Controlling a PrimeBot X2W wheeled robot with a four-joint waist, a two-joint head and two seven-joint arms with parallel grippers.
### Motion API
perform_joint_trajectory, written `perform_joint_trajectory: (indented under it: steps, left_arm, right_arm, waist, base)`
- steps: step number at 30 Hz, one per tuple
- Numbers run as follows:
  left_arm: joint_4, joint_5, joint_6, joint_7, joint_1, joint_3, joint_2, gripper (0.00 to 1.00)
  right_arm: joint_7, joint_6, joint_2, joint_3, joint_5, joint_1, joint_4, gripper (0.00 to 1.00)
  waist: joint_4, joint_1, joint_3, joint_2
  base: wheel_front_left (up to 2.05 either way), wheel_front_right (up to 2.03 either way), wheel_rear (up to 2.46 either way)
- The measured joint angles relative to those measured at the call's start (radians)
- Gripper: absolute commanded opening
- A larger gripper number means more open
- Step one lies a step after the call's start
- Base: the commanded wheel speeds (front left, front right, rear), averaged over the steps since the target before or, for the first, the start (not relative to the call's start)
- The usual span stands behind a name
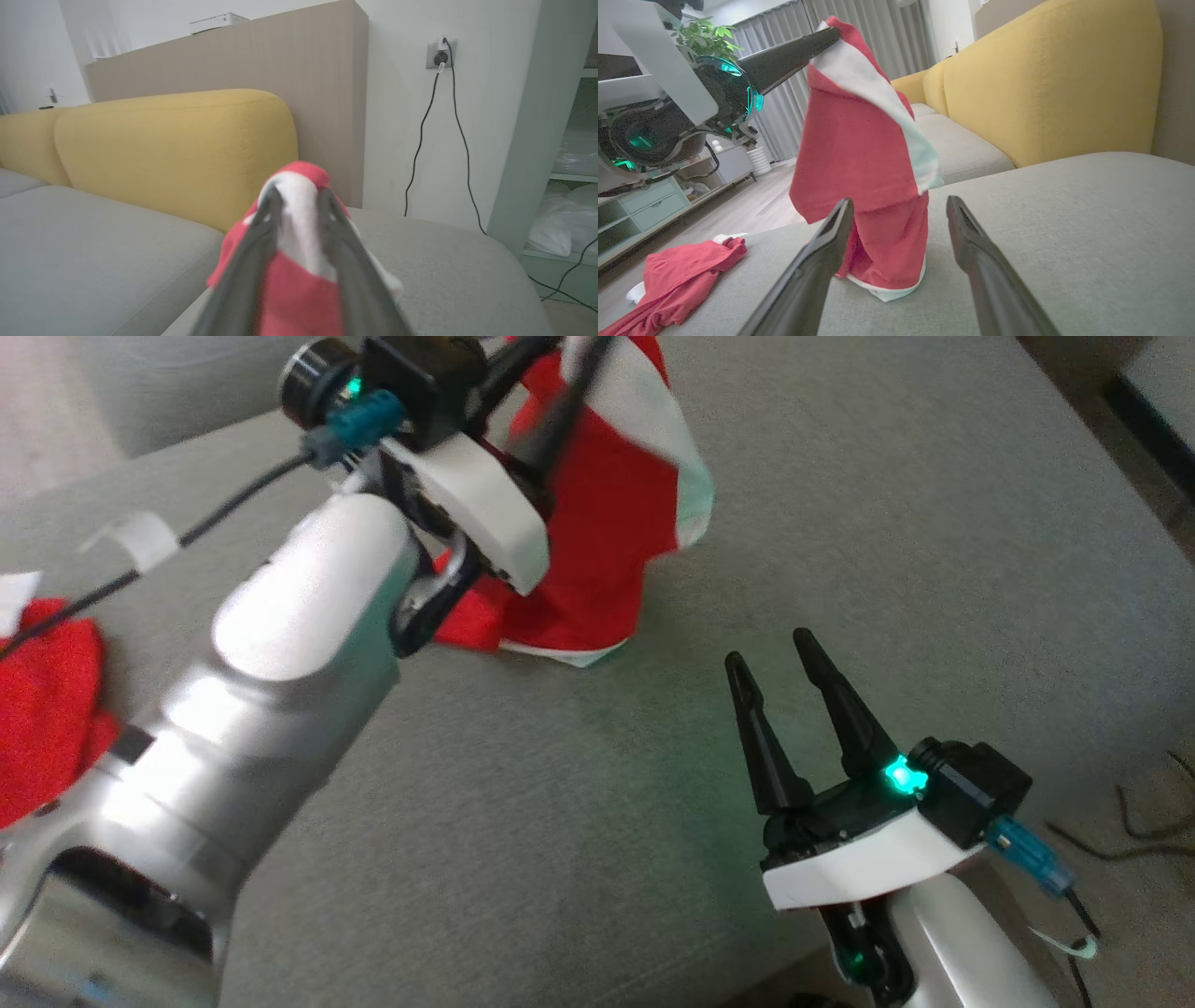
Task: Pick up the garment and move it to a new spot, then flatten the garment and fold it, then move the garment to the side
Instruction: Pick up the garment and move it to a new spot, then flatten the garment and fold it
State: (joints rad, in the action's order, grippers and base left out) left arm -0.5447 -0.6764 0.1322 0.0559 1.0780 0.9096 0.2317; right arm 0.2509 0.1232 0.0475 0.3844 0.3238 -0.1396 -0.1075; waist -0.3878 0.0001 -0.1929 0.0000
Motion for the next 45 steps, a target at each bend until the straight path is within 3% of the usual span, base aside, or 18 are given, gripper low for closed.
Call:
perform_joint_trajectory:
  steps: [1, 8, 18, 24, 31, 34, 38, 45]
  left_arm:
    - [-0.015, 0.000, 0.000, 0.008, 0.000, 0.004, -0.010, 1.00]
    - [-0.080, -0.003, 0.000, 0.074, 0.009, 0.049, -0.051, 1.00]
    - [-0.147, -0.014, -0.012, 0.174, 0.010, 0.038, 0.020, 1.00]
    - [-0.048, -0.011, -0.121, 0.193, -0.138, -0.018, 0.132, 1.00]
    - [0.182, -0.032, -0.285, 0.196, -0.482, -0.139, 0.236, 1.00]
    - [0.299, -0.017, -0.353, 0.196, -0.654, -0.211, 0.235, 1.00]
    - [0.410, 0.051, -0.406, 0.196, -0.848, -0.291, 0.209, 1.00]
    - [0.456, 0.153, -0.384, 0.196, -0.944, -0.373, 0.102, 1.00]
  right_arm:
    - [0.000, 0.000, 0.000, 0.002, 0.003, 0.000, 0.002, 1.00]
    - [0.000, 0.000, 0.000, -0.008, 0.009, 0.000, 0.008, 1.00]
    - [0.000, 0.000, 0.000, -0.065, -0.019, 0.009, -0.008, 1.00]
    - [0.000, 0.000, 0.000, -0.104, -0.040, 0.019, -0.015, 1.00]
    - [0.000, 0.000, 0.000, -0.163, -0.067, 0.057, -0.023, 1.00]
    - [0.000, 0.000, 0.000, -0.174, -0.070, 0.058, -0.022, 1.00]
    - [0.000, 0.000, -0.001, -0.180, -0.072, 0.074, -0.023, 1.00]
    - [0.000, 0.000, -0.001, -0.202, -0.098, 0.089, -0.026, 1.00]
  waist:
    - [-0.017, 0.0000, -0.008, 0.0000]
    - [-0.070, 0.0002, -0.045, 0.0000]
    - [0.083, 0.0000, 0.011, 0.0000]
    - [0.205, -0.0001, 0.050, 0.0000]
    - [0.328, -0.0002, 0.089, 0.0000]
    - [0.363, -0.0002, 0.100, 0.0000]
    - [0.387, -0.0003, 0.113, 0.0000]
    - [0.400, -0.0002, 0.101, 0.0000]
  base:
    - [0.00, 0.00, 0.00]
    - [0.00, 0.00, 0.00]
    - [0.00, 0.00, 0.00]
    - [0.00, 0.00, 0.00]
    - [0.00, 0.00, 0.00]
    - [0.00, 0.00, 0.00]
    - [0.00, 0.00, 0.00]
    - [0.00, 0.00, 0.00]
